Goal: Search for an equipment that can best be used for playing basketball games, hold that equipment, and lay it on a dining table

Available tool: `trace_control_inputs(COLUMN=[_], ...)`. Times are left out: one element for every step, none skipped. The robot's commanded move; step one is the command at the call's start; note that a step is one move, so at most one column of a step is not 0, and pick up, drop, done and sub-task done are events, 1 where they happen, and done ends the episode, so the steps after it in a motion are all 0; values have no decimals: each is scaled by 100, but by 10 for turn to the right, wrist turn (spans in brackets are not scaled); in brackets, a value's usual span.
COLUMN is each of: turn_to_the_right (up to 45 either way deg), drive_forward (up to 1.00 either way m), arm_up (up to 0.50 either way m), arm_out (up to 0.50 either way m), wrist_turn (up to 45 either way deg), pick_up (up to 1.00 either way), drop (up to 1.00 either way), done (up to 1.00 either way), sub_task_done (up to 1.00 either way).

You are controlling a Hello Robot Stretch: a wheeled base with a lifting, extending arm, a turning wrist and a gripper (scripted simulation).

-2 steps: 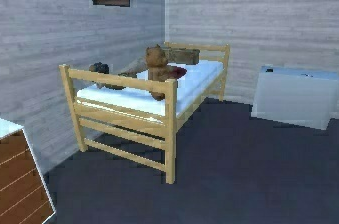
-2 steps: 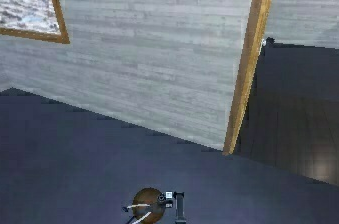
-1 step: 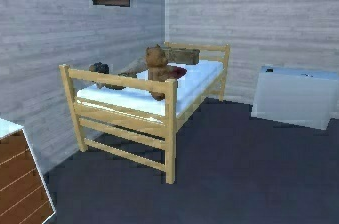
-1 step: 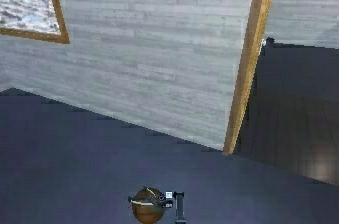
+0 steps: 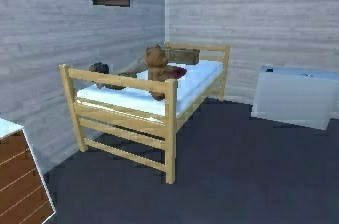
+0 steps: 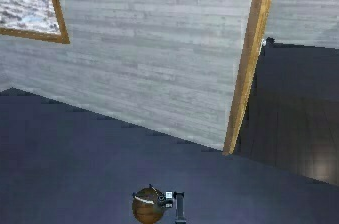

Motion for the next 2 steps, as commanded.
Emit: trace_control_inputs(turn_to_the_right=[0,0], drive_forward=[0,0], arm_up=[-30,0], arm_out=[0,0], wrist_turn=[0,0], pick_up=[0,100], drop=[0,0], done=[0,0], sub_task_done=[0,0])
